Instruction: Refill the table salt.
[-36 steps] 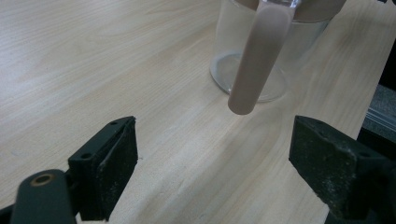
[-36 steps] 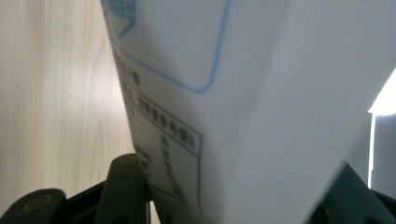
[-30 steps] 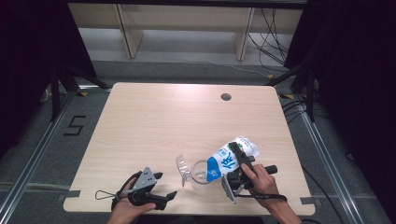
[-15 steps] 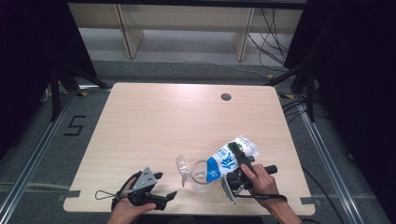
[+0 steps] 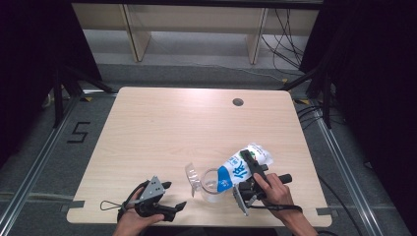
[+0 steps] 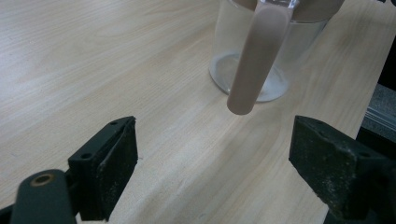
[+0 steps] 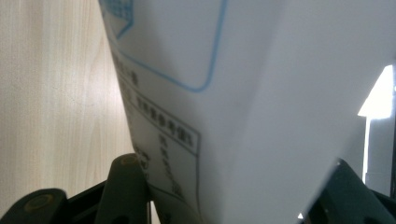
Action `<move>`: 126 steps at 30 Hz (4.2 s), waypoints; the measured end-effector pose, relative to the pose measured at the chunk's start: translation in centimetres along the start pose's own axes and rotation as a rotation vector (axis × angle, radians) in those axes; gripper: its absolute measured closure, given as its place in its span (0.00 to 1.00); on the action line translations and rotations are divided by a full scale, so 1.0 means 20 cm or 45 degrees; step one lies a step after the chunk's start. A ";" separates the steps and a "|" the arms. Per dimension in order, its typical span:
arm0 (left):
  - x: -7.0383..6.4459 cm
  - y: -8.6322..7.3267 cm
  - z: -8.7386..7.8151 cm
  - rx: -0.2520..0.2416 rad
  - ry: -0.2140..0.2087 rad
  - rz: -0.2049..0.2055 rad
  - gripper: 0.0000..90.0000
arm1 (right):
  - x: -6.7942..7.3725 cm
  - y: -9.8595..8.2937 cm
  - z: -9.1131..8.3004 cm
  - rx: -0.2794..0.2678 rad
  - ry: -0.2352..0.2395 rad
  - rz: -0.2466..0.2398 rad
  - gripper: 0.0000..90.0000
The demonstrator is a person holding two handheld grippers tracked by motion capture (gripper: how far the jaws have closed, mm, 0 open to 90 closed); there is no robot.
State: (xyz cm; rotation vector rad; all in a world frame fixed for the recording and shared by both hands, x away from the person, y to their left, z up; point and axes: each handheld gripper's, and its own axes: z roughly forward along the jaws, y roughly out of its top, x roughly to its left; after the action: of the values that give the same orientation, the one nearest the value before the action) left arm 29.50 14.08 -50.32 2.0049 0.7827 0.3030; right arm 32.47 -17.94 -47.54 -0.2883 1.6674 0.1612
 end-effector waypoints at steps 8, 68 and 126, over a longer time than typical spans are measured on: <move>-0.01 0.00 0.00 -0.019 -0.008 -0.022 0.17 | 0.02 0.00 -0.01 0.020 0.004 0.057 0.58; -0.01 0.00 0.00 -0.015 -0.009 -0.027 0.17 | 0.01 0.01 -0.02 0.029 -0.027 0.031 0.60; -0.01 0.00 0.00 -0.014 -0.009 -0.024 0.17 | 0.00 0.02 -0.02 0.014 -0.041 0.032 0.61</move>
State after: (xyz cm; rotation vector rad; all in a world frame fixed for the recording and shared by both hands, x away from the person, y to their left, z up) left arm 29.37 13.87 -50.34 1.9858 0.7938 0.2888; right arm 32.04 -17.76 -47.61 -0.2554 1.6402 0.1746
